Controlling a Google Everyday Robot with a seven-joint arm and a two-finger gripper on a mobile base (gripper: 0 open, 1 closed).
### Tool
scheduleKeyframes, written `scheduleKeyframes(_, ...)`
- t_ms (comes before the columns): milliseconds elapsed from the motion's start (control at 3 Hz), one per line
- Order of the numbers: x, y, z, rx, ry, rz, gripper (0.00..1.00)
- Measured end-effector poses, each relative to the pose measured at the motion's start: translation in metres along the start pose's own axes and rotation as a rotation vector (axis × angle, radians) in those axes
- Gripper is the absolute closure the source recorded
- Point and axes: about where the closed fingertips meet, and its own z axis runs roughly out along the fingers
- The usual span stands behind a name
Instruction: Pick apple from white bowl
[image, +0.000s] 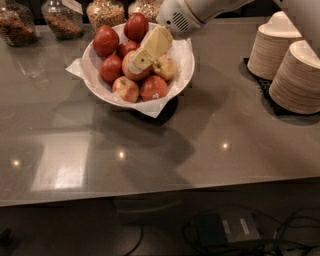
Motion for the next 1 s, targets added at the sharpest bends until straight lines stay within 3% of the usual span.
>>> scheduleKeyframes(333,0.001,-0.001,0.003,0.003,-0.004,-0.016,0.0)
scheduleKeyframes(667,0.009,-0.005,0.018,0.025,-0.033,-0.076,0.01)
scheduleKeyframes(1000,0.017,-0.01,0.031,0.038,-0.074,-0.105,0.15)
